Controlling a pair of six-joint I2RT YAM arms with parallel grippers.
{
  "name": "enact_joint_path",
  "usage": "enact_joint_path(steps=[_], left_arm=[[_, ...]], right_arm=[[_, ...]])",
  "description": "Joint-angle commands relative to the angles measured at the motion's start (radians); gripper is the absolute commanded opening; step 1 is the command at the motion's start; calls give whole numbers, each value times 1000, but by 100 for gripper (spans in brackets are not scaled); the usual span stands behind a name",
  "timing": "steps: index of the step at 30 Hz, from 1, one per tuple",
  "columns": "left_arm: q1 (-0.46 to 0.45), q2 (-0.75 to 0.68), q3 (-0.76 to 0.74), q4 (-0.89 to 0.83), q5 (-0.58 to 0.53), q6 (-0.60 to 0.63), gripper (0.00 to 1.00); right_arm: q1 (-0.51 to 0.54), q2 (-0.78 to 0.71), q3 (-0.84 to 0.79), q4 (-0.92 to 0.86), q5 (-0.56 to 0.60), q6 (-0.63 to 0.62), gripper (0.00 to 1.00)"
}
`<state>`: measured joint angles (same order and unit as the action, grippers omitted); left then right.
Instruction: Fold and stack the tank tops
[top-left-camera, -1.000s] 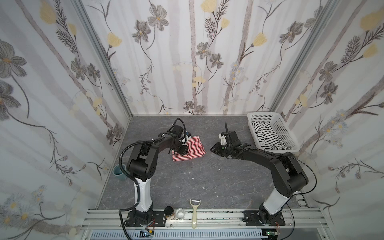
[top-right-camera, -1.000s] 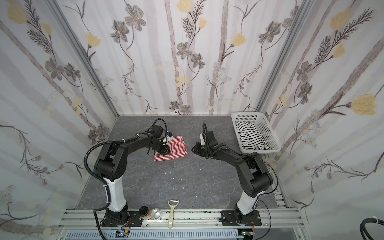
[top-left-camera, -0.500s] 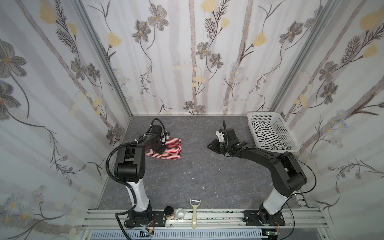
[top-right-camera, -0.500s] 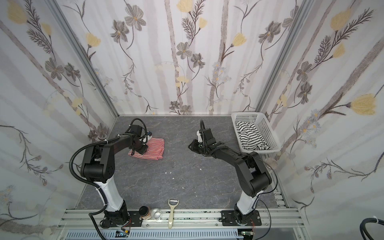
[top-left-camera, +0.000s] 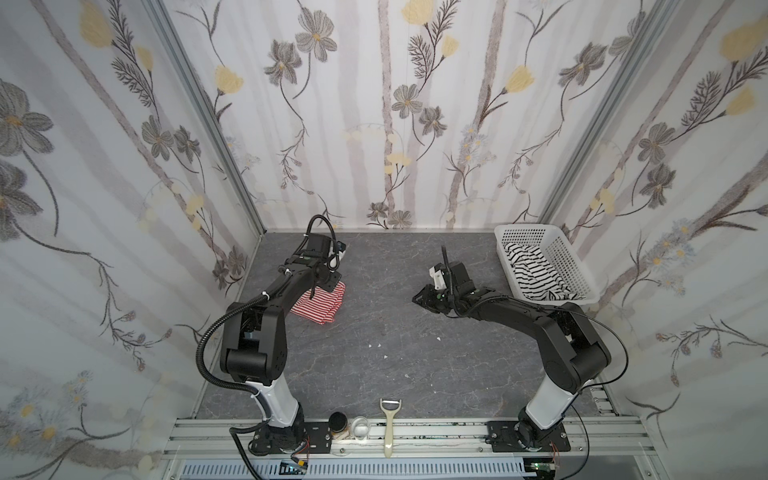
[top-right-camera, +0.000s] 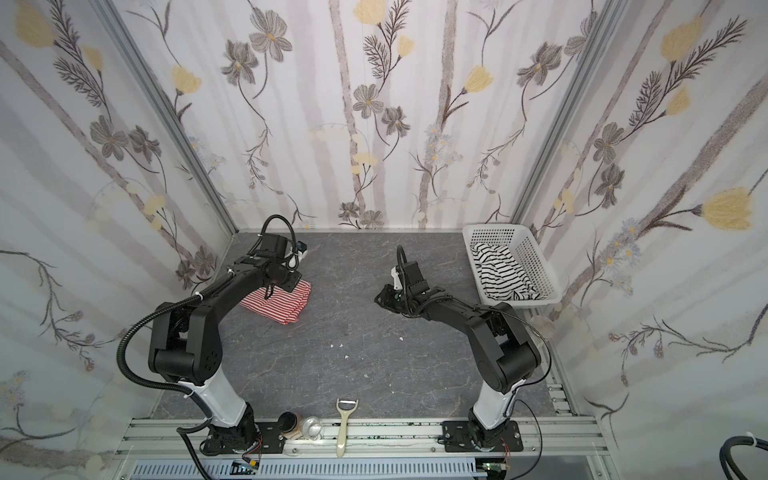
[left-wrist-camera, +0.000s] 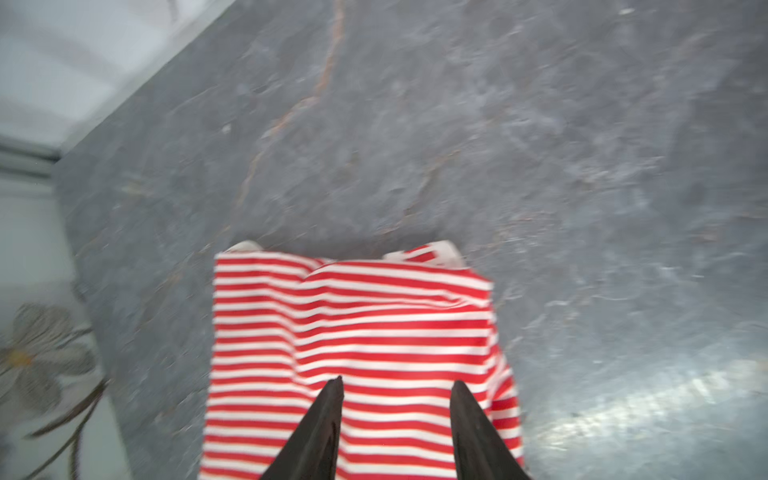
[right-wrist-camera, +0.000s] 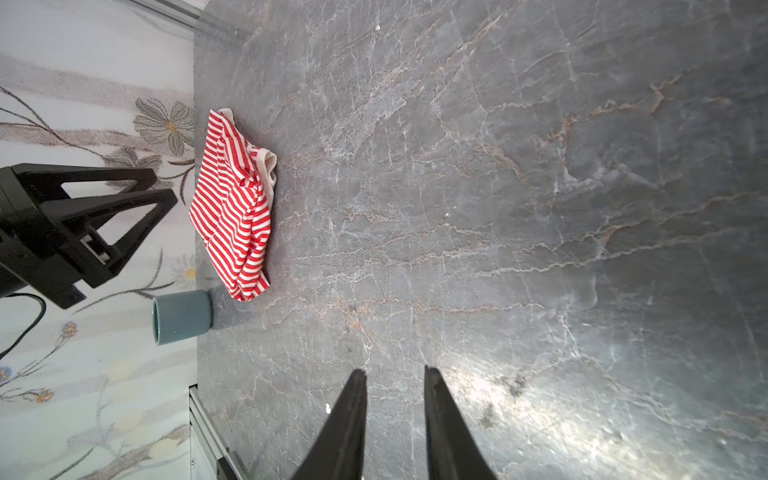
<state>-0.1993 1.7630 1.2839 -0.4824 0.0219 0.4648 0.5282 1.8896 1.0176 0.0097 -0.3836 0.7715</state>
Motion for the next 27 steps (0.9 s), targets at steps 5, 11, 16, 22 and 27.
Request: enact_joint_path(steps=[5, 11, 16, 22, 27], left_arm=[[-41, 105, -6, -20, 127, -63, 44], [-20, 187, 3, -19, 114, -68, 44], [49, 228, 53, -18, 99, -105, 43], [104, 247, 80, -17, 80, -111, 43], [134, 257, 88, -10, 39, -122, 43]], right_arm=[[-1, -42, -26, 39, 34, 11, 27], [-2, -55, -34, 30, 43, 11, 27], [-3, -58, -34, 30, 44, 12, 28], [-3, -44, -13, 26, 38, 12, 27], [-1, -44, -1, 18, 38, 11, 27]])
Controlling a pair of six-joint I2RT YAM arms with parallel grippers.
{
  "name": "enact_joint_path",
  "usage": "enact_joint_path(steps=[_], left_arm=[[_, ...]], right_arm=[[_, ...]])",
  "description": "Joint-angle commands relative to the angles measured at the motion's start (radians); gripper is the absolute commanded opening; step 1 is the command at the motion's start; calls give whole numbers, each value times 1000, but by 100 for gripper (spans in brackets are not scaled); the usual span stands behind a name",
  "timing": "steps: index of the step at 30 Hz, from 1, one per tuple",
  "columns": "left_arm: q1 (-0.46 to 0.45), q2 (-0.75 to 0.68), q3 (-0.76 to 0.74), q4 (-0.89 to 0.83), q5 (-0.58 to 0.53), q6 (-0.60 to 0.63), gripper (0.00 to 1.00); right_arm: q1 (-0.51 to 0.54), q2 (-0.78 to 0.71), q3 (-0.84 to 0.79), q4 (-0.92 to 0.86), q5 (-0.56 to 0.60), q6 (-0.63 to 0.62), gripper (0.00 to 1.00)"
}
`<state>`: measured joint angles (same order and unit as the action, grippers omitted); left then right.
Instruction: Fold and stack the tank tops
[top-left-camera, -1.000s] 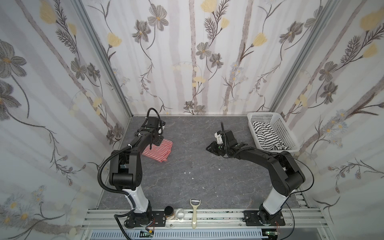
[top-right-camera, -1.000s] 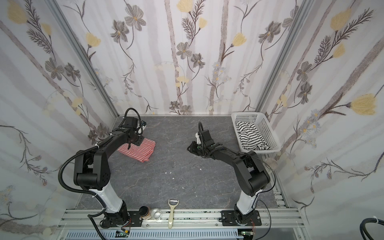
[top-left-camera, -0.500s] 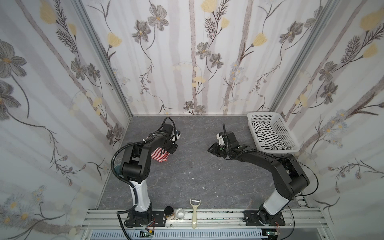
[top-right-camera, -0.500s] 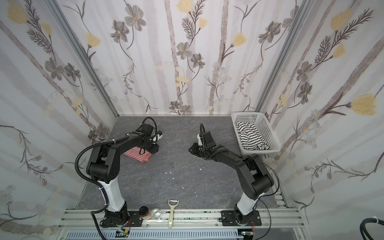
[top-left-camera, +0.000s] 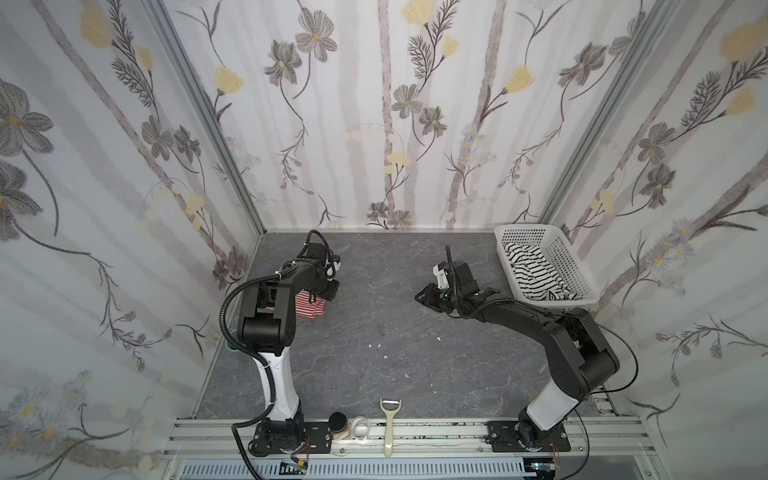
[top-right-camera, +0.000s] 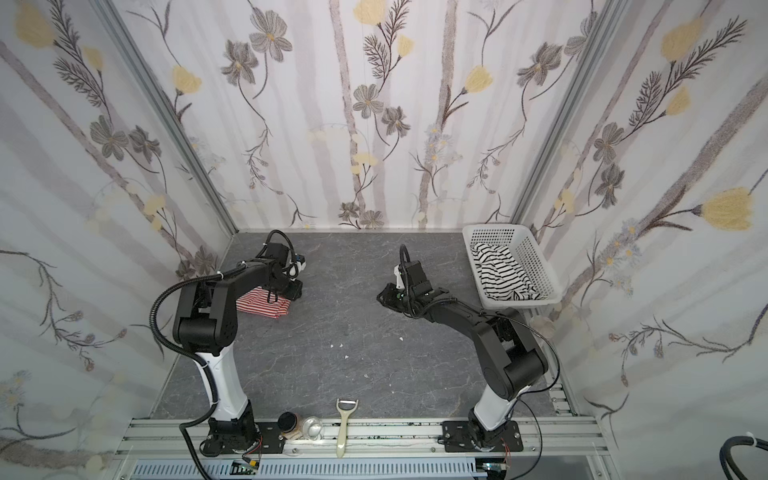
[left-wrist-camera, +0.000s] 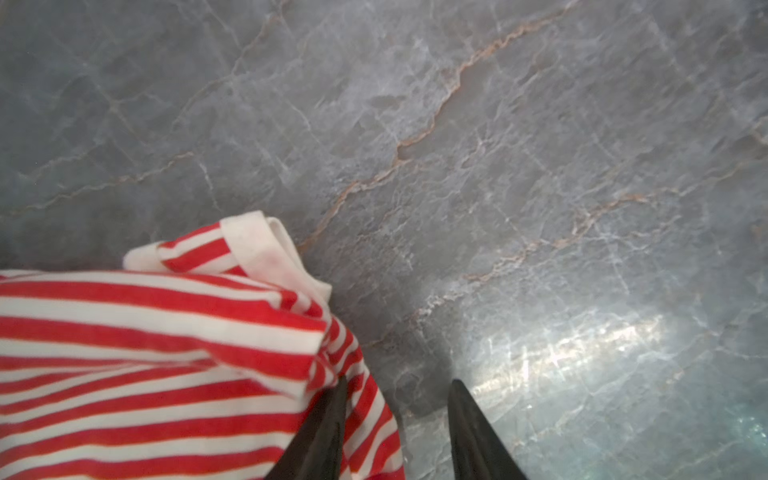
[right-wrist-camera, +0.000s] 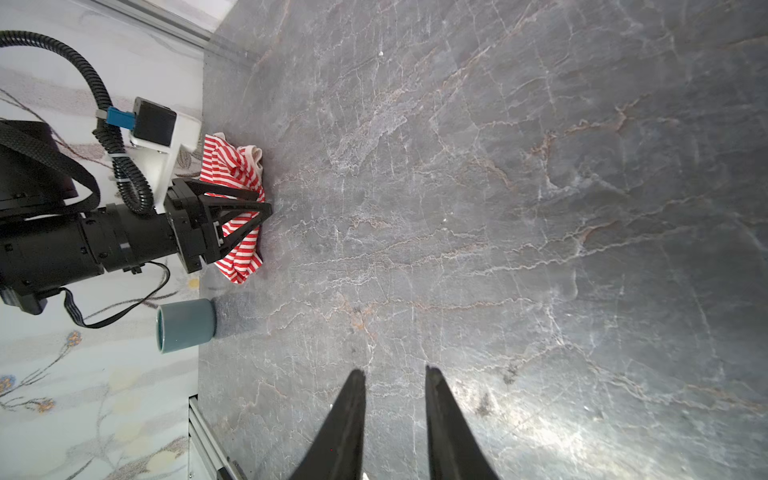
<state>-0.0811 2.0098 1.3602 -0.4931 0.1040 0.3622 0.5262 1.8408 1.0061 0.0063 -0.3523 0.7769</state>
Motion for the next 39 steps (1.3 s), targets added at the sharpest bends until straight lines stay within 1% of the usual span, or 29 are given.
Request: enact_joint_path(steps=[1, 4, 14, 18, 28, 30, 34, 39], left_arm=[[28, 15, 19, 3, -46, -26, 43], [47, 30, 39, 7, -40, -39, 43], [66, 54, 85, 14, -81, -73, 44], [72, 50, 85, 14, -110, -92, 44], [75, 16, 59, 14, -132, -88, 44], [75, 1, 53, 14, -124, -94, 44], [67, -60, 48, 13, -69, -115, 46], [29, -143, 59, 13, 60, -158, 50]], right_arm=[[1, 4, 11, 21, 7, 5, 28], [1, 6, 14, 23, 4, 7, 28], [4, -9, 12, 13, 8, 7, 28], [3, -17, 9, 10, 9, 4, 28], [3, -33, 30, -4, 11, 2, 29], [2, -39, 39, -17, 17, -6, 34], [-28, -69, 55, -55, 38, -41, 52], [-120, -117, 157, -210, 85, -141, 60]])
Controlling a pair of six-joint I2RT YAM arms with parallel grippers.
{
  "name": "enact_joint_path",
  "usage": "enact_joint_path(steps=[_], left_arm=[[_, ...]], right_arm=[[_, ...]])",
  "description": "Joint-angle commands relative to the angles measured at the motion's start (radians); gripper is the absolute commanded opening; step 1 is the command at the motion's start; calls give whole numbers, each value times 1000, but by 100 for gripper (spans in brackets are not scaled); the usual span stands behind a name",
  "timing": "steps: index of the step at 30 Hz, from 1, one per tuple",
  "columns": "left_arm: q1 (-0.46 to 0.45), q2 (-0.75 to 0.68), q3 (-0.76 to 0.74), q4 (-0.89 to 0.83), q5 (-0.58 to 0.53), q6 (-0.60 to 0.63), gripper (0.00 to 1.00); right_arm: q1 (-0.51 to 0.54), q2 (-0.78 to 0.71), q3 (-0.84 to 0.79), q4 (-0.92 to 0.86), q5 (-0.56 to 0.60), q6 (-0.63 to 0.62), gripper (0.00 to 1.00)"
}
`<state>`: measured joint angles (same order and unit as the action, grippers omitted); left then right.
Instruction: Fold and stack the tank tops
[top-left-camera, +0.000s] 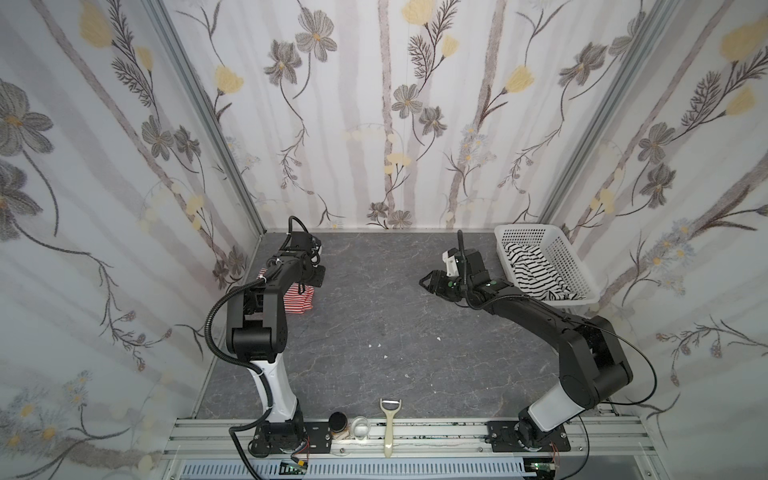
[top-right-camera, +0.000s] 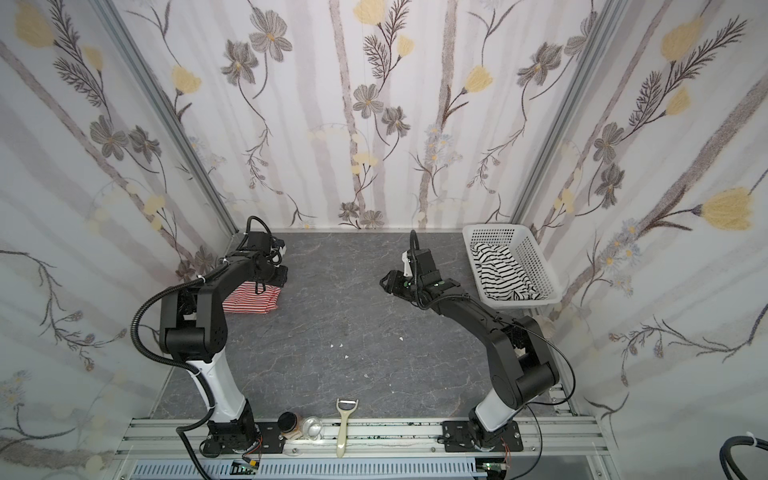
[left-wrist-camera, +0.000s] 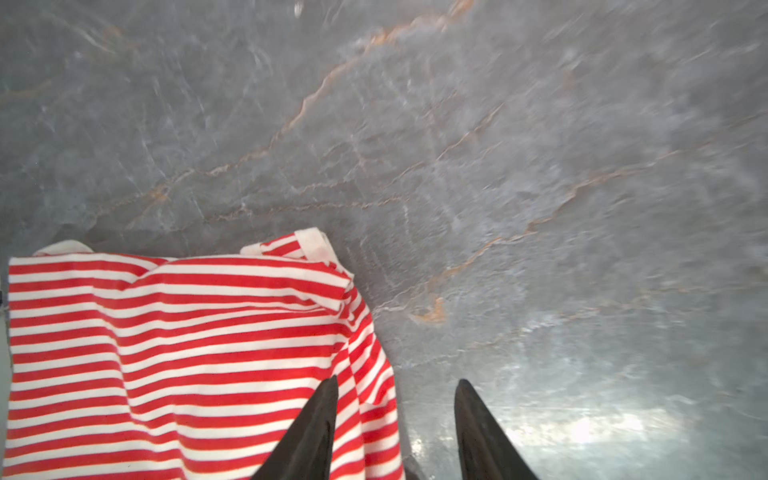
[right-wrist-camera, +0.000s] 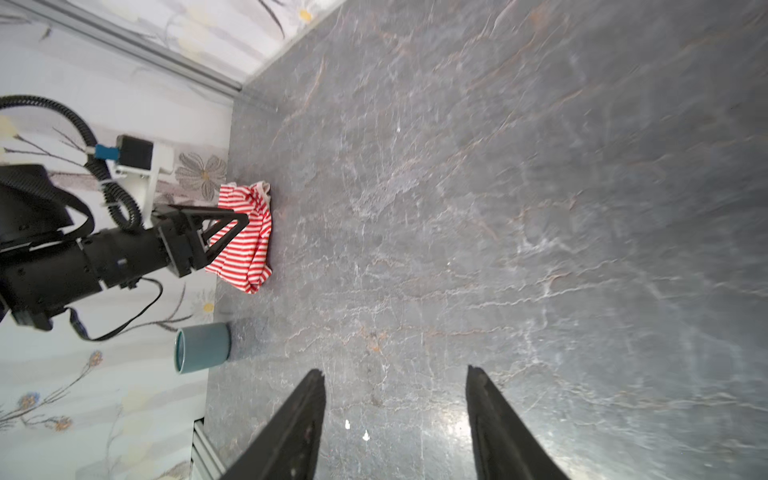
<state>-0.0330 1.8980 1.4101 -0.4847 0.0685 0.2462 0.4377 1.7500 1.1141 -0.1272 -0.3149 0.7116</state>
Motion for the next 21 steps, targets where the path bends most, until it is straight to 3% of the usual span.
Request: enact_joint_path(steps=[1, 9, 16, 21], left_arm=[[-35, -45, 12, 5, 111, -48, 51], [-199, -110, 13, 30, 203, -71, 55], [-331, -134, -46, 99, 326, -63, 56], [-391, -144, -94, 136, 324, -48, 56]], right_arm=[[-59, -36, 80, -117, 66, -104, 61], [-349, 31, 355, -369, 161, -260, 63], [-511, 252, 571, -528, 455, -325, 65], [-605, 415, 656, -560, 438, -308, 65]])
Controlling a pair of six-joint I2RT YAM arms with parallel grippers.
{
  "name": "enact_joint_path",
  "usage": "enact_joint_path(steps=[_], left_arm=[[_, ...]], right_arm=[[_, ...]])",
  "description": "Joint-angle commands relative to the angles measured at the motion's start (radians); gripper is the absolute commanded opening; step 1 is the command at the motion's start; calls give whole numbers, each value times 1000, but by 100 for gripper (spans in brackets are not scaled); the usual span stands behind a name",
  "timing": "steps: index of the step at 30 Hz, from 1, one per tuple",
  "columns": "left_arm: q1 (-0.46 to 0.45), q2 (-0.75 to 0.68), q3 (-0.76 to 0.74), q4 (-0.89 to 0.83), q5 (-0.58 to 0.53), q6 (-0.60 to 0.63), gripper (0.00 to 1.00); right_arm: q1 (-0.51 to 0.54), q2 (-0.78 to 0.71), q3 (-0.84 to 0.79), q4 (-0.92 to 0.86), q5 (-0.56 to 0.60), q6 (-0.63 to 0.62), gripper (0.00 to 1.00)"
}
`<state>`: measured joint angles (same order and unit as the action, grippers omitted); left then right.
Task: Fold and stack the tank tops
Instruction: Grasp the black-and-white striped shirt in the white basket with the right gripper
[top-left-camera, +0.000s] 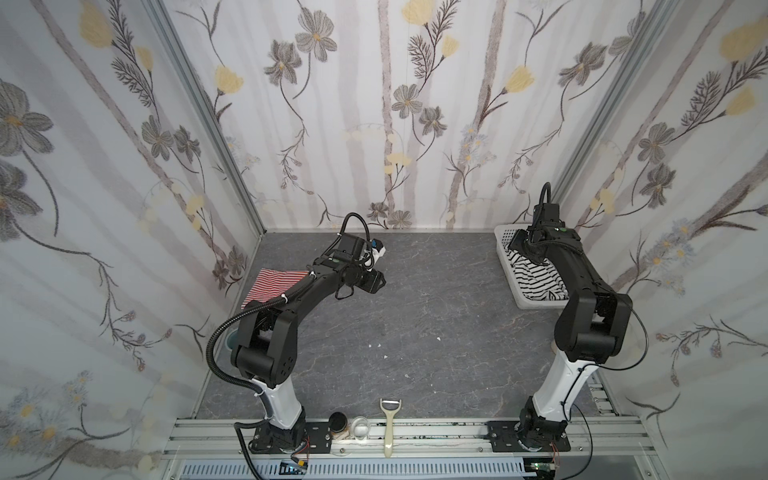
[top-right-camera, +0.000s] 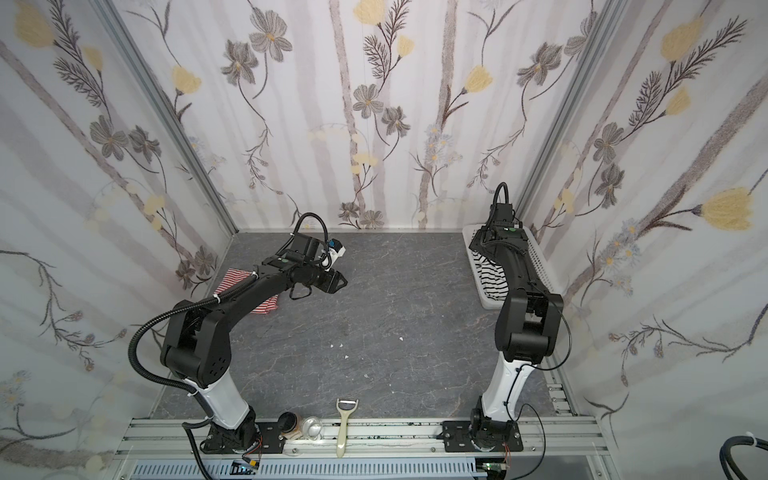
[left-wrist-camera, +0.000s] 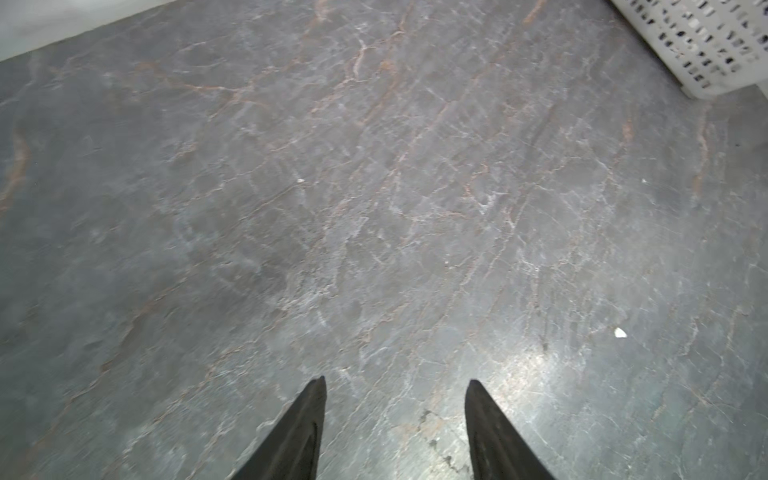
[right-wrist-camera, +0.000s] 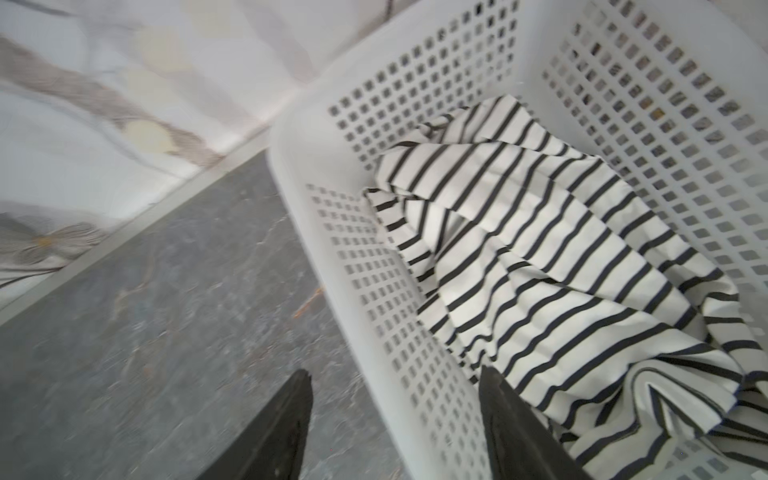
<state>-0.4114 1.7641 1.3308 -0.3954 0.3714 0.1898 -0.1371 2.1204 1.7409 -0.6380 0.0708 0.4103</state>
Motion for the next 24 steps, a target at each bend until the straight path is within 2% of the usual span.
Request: enact_joint_path(steps=[1, 7, 14, 17, 24], left_arm=[[-16, -12, -27, 51, 24, 9, 56], [-18, -17, -94, 75, 42, 10, 56], [-18, -28, -108, 85, 44, 2, 56], [-18, -29, -110, 90, 40, 0, 56], [-18, -38, -125, 99, 32, -1, 56]], right_arm=[[-46, 68, 42, -49, 36, 4, 65], [-111, 196, 138, -45, -92, 71, 65], [-110, 316, 326, -115, -23, 139, 65], [-111, 384, 420, -160, -36, 152, 64], [-114, 462, 483, -159, -64, 158, 64]])
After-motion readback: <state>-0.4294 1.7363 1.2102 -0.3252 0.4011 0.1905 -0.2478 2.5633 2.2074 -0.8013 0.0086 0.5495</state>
